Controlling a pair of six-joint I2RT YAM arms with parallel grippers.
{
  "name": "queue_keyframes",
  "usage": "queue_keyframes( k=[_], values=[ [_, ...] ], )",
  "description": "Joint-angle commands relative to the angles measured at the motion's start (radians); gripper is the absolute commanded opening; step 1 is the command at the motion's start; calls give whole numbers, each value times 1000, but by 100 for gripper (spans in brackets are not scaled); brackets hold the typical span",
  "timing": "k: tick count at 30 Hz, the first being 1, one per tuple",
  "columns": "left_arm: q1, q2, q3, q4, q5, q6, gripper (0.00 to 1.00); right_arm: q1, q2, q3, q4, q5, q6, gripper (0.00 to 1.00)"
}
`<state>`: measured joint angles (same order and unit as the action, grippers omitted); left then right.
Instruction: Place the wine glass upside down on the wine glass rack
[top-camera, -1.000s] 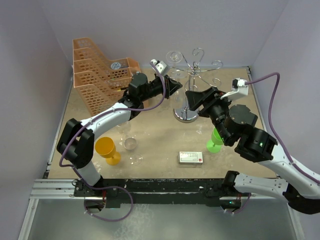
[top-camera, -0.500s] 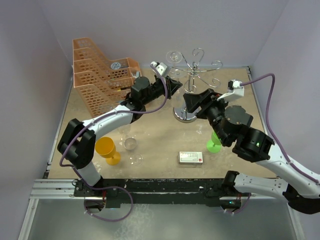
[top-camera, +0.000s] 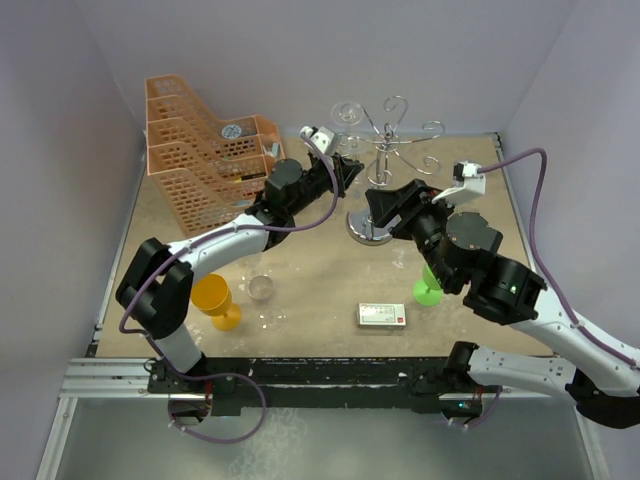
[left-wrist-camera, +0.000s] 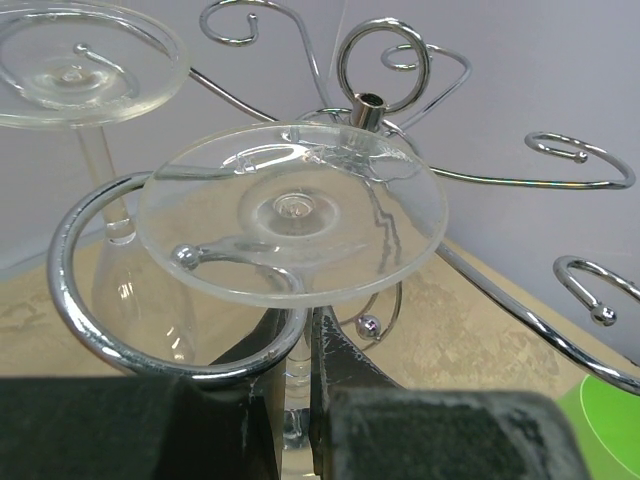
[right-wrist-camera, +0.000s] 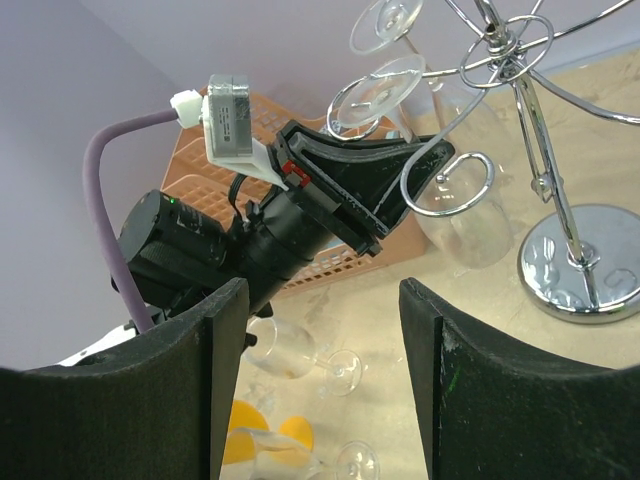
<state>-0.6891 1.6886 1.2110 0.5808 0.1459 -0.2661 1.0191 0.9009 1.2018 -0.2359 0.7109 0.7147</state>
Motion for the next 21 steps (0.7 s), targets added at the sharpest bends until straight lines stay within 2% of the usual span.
queue_keyframes(
  k=[1,13,21],
  values=[
    [4,-39,-23,98,-120,-6,0,-2,-16,-5,18,-7,18,64],
    [4,-66,-48,147,-98,-28,0,-2,-6,-12,9,-7,25,63],
    [5,-74,-53,112,-47,53,0,-2,26,-2,-30,21,40,63]
  ],
)
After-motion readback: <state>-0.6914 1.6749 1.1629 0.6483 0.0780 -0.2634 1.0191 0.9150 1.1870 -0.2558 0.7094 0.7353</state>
